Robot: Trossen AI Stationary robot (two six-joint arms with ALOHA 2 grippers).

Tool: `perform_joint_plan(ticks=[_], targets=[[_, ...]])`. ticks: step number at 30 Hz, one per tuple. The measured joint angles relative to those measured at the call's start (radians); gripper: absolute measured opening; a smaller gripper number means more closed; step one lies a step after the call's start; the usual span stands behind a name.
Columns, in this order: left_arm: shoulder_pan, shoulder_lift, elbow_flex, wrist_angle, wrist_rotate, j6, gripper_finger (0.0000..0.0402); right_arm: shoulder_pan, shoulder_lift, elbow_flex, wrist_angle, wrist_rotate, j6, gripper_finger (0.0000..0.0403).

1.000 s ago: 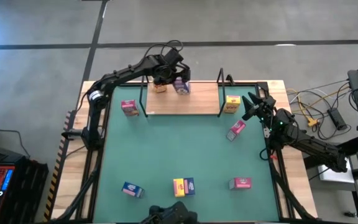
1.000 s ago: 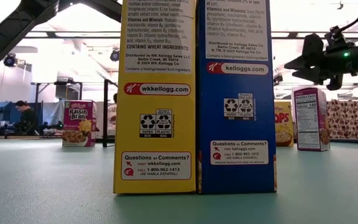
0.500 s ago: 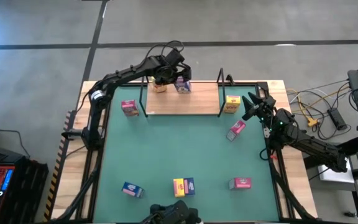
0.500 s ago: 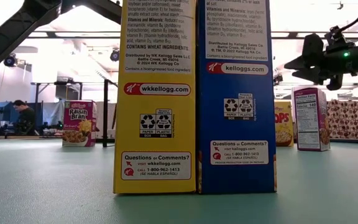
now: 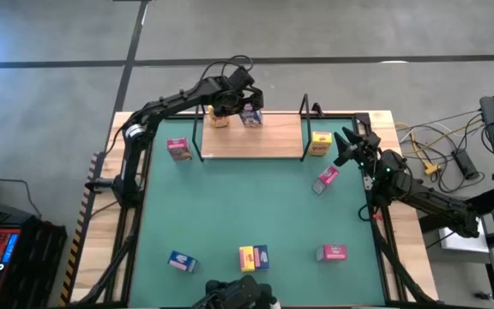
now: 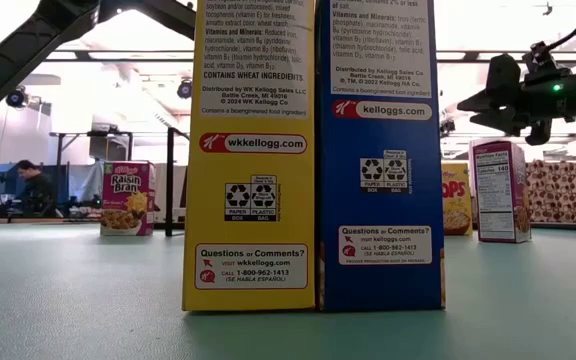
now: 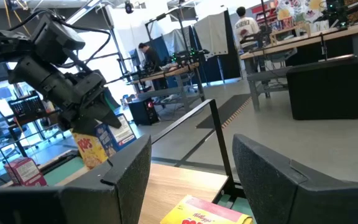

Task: Stack cereal on shelf
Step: Put the top blue cereal box on the shelf

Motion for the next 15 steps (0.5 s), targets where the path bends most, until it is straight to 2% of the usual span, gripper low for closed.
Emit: perform_joint_plan(ticks=[15], targets=[[0.003,0.0,0.0,0.007,-0.002,-0.004,0.0348,0.0,0.0,0.0,0.0,0.0,0.0,0.0215]])
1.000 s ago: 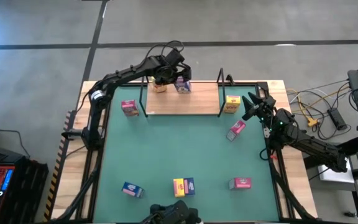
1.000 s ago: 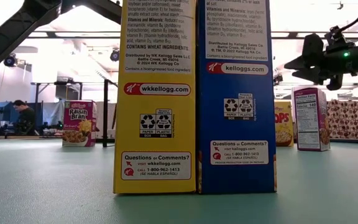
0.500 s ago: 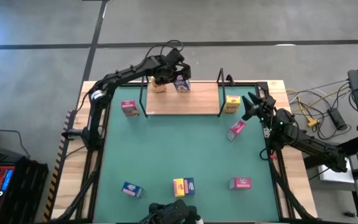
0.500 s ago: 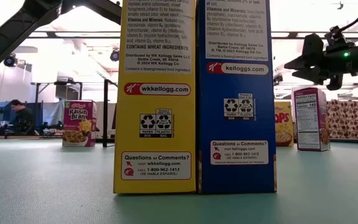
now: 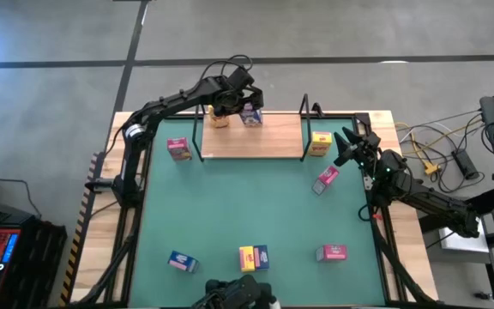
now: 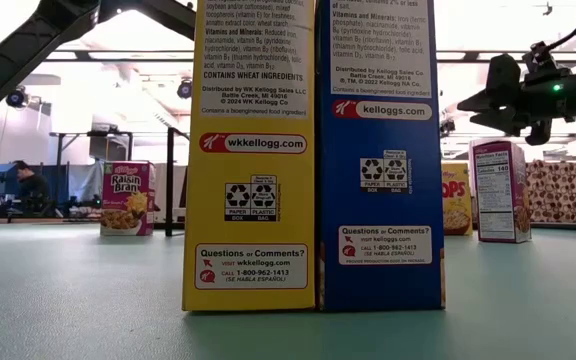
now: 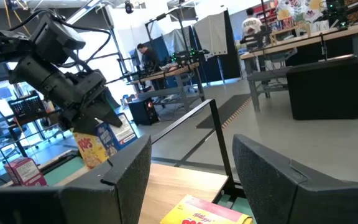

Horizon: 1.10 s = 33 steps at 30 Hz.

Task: Stack cereal on shelf
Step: Put the top blue cereal box on the shelf

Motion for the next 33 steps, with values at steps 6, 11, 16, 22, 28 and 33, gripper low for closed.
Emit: perform_joint_plan(ticks=[6,11,16,22,28,33], targets=[[0.001,0.0,0.0,0.001,-0.019,-0.008,0.0373,0.0,0.0,0.0,0.0,0.0,0.0,0.0215],[0.001,-0.001,0.0,0.001,-0.021,-0.008,0.0397,0.0,0.0,0.0,0.0,0.0,0.0,0.0215],[0.001,-0.001,0.0,0.008,-0.022,-0.018,0.0399,0.0,0.0,0.0,0.0,0.0,0.0,0.0215],[0.001,-0.001,0.0,0.042,-0.022,-0.021,0.04,0.0,0.0,0.0,0.0,0.0,0.0,0.0215],[0.0,-0.002,0.0,0.047,-0.021,-0.029,0.04,0.0,0.0,0.0,0.0,0.0,0.0,0.0215],[-0.001,-0.002,0.0,0.046,0.004,-0.044,0.04,0.0,0.0,0.0,0.0,0.0,0.0,0.0215]])
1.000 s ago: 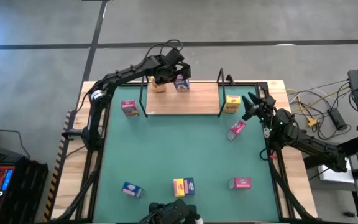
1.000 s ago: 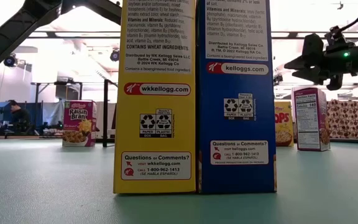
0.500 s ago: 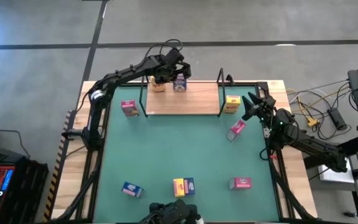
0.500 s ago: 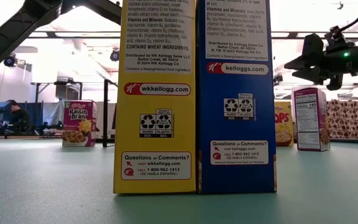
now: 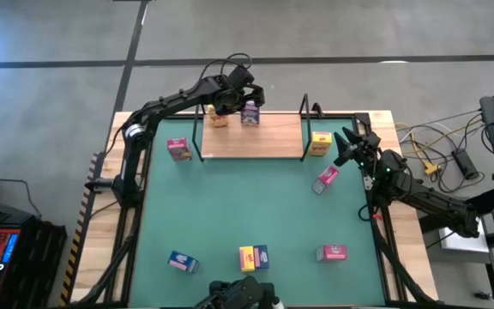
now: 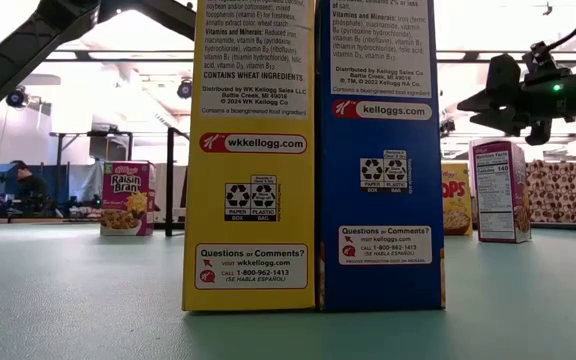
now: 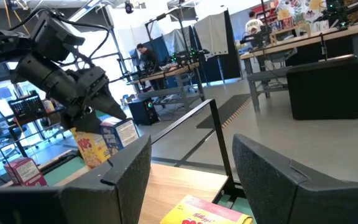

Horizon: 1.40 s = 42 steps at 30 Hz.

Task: Stack cereal on shelf
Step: Put the top blue cereal box on the shelf, then put the bottom yellow cereal box on the shelf aligned with the other yellow cereal box

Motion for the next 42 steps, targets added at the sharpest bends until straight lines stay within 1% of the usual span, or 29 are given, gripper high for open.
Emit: perform_joint_plan(ticks=[13,20,24,29,34,36,42], targets=[[-0.006,-0.004,0.0,-0.002,0.003,-0.01,0.04,0.0,0.0,0.0,0.0,0.0,0.0,0.0215],[-0.006,-0.049,0.0,-0.006,0.002,0.023,0.04,0.0,0.0,0.0,0.0,0.0,0.0,0.0215],[-0.006,-0.067,0.0,-0.036,0.0,0.042,0.04,0.0,0.0,0.0,0.0,0.0,0.0,0.0215],[-0.011,-0.101,0.0,-0.119,0.006,0.062,0.04,0.0,0.0,0.0,0.0,0.0,0.0,0.0215],[-0.046,-0.13,0.0,-0.254,0.09,0.063,0.04,0.0,0.0,0.0,0.0,0.0,0.0,0.0215],[-0.067,-0.134,0.0,-0.307,0.114,0.048,0.04,0.0,0.0,0.0,0.0,0.0,0.0,0.0215],[-0.151,-0.149,0.0,-0.459,0.123,-0.028,0.04,0.0,0.0,0.0,0.0,0.0,0.0,0.0215]])
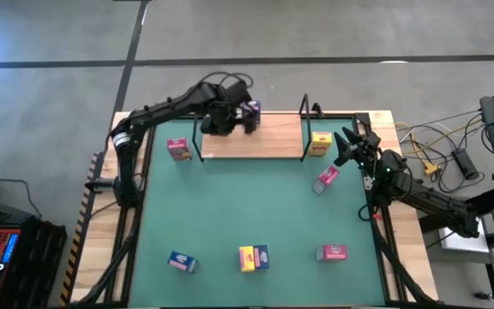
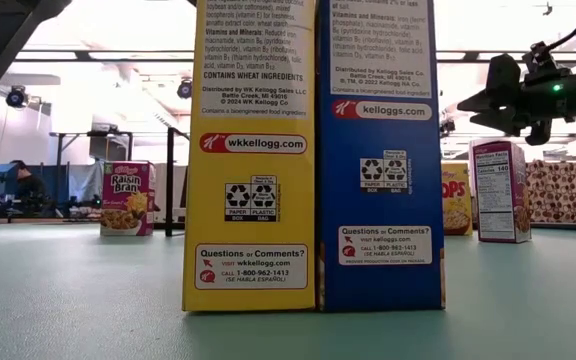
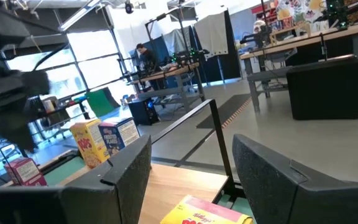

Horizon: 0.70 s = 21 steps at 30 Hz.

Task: Stack cereal on shelf
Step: Put the bottom yellow cereal box on the shelf aligned with the other yellow cereal box

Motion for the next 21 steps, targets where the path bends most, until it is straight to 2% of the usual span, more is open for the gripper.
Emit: perform_joint_plan(ticks=[6,10,14,21], targets=[[-0.068,-0.021,0.0,-0.116,-0.01,-0.101,0.04,0.0,0.0,0.0,0.0,0.0,0.0,0.0215],[-0.112,-0.022,-0.001,-0.175,-0.013,-0.083,0.04,0.0,0.0,0.0,0.0,0.0,0.0,0.0215],[-0.148,-0.022,-0.013,-0.187,-0.013,-0.078,0.04,0.0,0.0,0.0,0.0,0.0,0.0,0.0215],[-0.193,-0.023,-0.014,-0.211,-0.014,-0.172,0.04,0.0,0.0,0.0,0.0,0.0,0.0,0.0215]])
